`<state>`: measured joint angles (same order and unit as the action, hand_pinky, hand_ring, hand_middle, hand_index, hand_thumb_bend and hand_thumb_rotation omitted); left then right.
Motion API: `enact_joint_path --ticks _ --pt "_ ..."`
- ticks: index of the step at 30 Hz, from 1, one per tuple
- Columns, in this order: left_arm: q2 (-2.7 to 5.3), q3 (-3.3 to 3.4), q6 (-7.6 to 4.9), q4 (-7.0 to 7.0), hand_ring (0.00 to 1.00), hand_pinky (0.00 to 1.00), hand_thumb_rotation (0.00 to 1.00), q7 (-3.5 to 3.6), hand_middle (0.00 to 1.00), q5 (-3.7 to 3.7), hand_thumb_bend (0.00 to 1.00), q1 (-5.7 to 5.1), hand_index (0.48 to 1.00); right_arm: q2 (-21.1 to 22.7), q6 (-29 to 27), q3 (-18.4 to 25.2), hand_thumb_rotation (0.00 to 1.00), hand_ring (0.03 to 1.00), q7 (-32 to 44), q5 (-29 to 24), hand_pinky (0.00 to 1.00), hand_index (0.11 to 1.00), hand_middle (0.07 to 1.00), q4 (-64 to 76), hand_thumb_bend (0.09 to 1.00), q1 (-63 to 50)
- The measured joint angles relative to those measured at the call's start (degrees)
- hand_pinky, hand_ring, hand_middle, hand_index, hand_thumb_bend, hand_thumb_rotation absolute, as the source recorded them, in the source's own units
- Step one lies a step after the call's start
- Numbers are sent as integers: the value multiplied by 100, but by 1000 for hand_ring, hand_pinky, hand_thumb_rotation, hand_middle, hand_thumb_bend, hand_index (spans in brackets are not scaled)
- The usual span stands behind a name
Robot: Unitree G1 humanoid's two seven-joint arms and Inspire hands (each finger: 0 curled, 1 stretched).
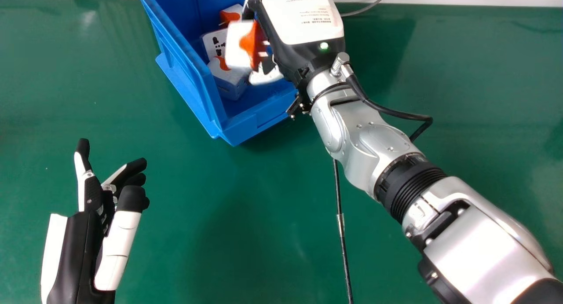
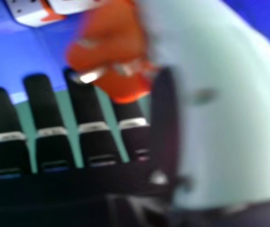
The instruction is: Pick all objects and put in blue box
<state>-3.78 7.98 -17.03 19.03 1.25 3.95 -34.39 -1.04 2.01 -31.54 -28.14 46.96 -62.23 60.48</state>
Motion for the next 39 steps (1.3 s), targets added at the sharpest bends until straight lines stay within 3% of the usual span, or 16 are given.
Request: enact_joint_path --ticks 10,19,20,26,33,35,38,39 --pt "-10 10 6 -143 829 737 978 1 841 -1 941 172 883 252 -134 43 375 928 -281 -153 796 915 978 757 328 -524" --pt "-68 35 8 -345 830 740 979 19 842 -31 935 381 885 628 -131 12 428 925 -471 -62 797 935 984 1621 289 -1272" --pt "-75 45 8 -374 830 740 979 19 842 -60 935 384 885 655 -142 -13 428 925 -529 23 797 935 984 1766 289 -1429" --pt "-126 81 4 -440 832 736 981 52 844 -71 928 433 887 1098 -42 -34 484 925 -566 310 806 927 974 3388 295 -2890" --pt "-139 97 -9 -456 832 736 981 47 844 -60 925 441 887 1484 -33 162 500 936 -371 263 825 928 978 5038 291 -4579" --pt "-146 101 -12 -457 832 735 981 51 843 -60 925 433 887 1528 -229 276 569 954 -306 39 851 939 991 5358 301 -5020" --pt "-146 106 -19 -455 831 734 980 54 843 -62 924 424 886 1545 -628 486 749 971 -148 -479 878 964 998 5559 328 -5517" --pt "-147 113 -20 -456 831 735 979 54 843 -65 921 418 886 1545 -733 550 872 979 -108 -631 886 978 999 5587 352 -5612"
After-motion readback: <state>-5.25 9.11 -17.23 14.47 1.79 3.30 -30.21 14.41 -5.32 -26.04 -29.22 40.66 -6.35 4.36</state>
